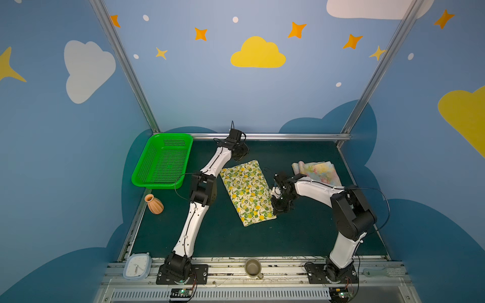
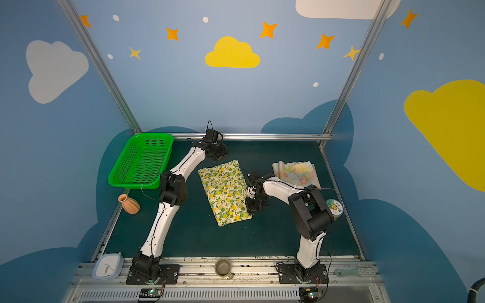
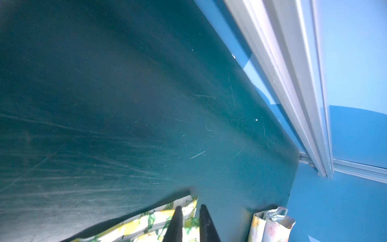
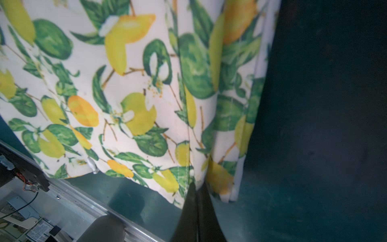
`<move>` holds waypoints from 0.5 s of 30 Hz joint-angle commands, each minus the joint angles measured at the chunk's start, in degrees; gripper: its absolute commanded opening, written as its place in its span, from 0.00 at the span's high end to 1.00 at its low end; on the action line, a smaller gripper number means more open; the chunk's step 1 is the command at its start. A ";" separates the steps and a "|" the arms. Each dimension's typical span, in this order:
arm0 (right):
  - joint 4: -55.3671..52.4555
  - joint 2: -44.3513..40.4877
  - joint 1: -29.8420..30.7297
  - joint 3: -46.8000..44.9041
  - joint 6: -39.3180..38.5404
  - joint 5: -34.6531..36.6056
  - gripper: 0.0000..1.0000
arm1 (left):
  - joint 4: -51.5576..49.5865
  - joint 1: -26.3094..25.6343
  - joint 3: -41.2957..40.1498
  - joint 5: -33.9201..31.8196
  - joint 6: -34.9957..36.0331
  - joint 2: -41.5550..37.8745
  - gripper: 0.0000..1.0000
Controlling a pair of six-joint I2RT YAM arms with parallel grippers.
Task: Fold and stack skirts
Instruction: Fold the skirt at the center of the table.
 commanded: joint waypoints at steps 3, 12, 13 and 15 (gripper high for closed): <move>-2.57 -0.03 -0.82 2.04 0.05 0.94 1.00 | -3.41 0.16 -0.35 -0.09 2.52 -1.72 0.76; -6.41 0.35 -0.86 8.12 -0.74 3.88 1.00 | 2.73 0.36 -22.92 -1.18 3.56 -13.86 0.70; -6.64 0.54 -0.85 8.64 -0.85 4.25 1.00 | 3.46 0.31 -25.59 -1.30 3.51 -15.41 0.69; -7.35 1.11 -0.93 9.61 -1.09 4.32 1.00 | 5.04 0.51 -30.72 -1.88 3.40 -18.13 0.69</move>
